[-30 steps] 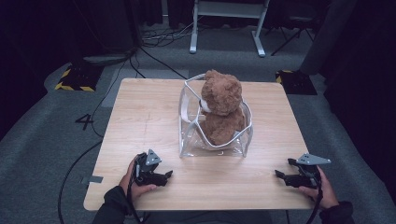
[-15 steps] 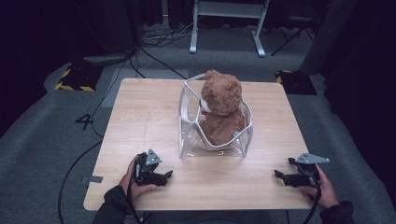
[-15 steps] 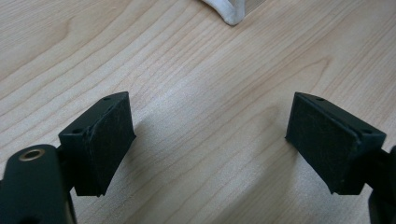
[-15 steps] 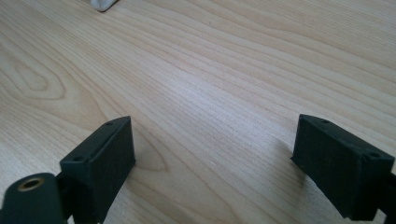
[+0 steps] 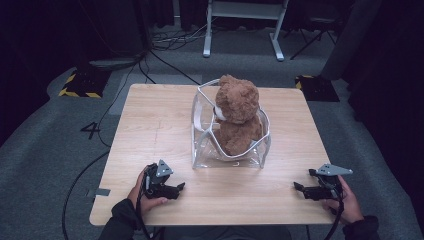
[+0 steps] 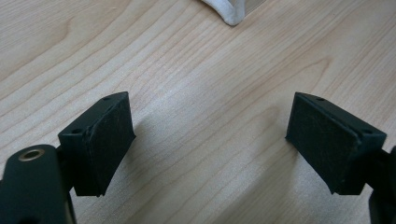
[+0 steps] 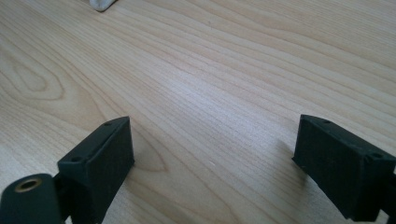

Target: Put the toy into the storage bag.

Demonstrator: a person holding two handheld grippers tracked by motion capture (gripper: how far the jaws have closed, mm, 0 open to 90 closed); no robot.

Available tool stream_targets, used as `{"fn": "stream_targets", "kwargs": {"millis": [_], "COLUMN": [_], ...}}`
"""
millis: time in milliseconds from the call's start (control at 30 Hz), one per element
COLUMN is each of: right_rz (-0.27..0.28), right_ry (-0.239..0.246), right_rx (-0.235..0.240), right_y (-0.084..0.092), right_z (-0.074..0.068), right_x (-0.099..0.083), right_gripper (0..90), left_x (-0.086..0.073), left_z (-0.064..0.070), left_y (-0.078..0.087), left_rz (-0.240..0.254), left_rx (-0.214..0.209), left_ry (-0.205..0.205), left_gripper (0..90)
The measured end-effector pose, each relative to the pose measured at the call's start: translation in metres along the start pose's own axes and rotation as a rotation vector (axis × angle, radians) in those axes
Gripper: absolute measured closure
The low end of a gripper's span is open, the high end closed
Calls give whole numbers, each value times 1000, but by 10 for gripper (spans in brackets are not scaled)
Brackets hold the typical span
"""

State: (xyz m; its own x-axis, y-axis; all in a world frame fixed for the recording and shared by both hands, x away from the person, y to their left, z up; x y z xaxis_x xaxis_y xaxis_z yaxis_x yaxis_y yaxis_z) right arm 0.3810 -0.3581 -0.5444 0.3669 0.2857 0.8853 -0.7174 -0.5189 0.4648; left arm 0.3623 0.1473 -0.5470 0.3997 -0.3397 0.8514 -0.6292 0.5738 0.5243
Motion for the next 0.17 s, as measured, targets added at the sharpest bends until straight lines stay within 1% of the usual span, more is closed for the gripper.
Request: {"fn": "stream_targets", "kwargs": {"millis": [167], "right_rz": [-1], "right_ry": [-1], "right_rx": [0], "right_y": [0], "right_z": [0], "right_x": [0], "right_gripper": [117], "left_x": [0], "left_z": [0], "left_y": [0], "left_rz": [1], "left_rx": [-1], "left_ry": [0], "left_gripper": [148]}}
Point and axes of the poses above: each handheld gripper's, and its own axes: y roughly backward along the jaws, x roughly out of its top, z roughly to its right, the point moved 5 cm from there along -y, roughly forward along the jaws, and after that the axes turned 15 degrees about z, right-handed, at the moved point
